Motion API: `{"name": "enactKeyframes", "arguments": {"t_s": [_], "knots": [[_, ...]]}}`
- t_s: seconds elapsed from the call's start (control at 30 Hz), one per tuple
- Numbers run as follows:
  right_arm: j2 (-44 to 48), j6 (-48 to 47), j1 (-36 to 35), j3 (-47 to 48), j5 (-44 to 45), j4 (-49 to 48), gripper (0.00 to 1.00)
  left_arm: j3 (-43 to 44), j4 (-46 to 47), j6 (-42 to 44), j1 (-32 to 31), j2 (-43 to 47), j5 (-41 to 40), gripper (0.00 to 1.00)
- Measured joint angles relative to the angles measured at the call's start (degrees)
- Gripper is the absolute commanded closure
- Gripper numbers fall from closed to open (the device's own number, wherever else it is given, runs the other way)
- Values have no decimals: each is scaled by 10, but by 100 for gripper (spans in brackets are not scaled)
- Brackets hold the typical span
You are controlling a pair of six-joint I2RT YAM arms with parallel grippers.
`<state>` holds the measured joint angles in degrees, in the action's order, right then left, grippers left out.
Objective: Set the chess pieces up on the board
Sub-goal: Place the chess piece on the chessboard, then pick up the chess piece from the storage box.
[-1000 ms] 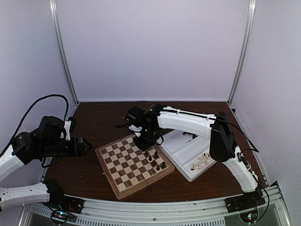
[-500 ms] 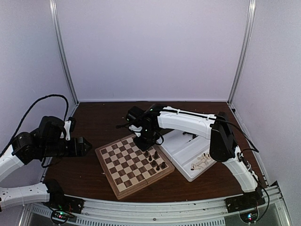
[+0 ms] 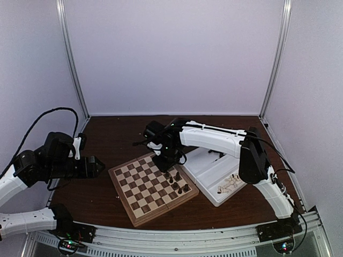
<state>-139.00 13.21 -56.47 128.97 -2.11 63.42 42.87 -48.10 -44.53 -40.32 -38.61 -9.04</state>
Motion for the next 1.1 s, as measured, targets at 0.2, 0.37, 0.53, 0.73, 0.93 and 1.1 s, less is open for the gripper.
{"name": "enactKeyframes", "arguments": {"t_s": [0.2,0.37,0.53,0.73,0.93,1.1], "knots": [[15,0,0,-6,13,-19,62,5,0,17,0,4,1,16],[82,0,2,-40,45,-43,62,19,-6,37,0,8,0,12],[185,2,8,-102,84,-69,64,38,-19,74,0,3,1,6],[303,8,38,-245,115,-101,65,62,-17,104,0,-43,19,2],[349,15,110,-370,135,-115,66,64,-9,122,0,-83,53,2],[351,17,173,-405,124,-119,66,75,-4,144,0,-108,69,2]]}}
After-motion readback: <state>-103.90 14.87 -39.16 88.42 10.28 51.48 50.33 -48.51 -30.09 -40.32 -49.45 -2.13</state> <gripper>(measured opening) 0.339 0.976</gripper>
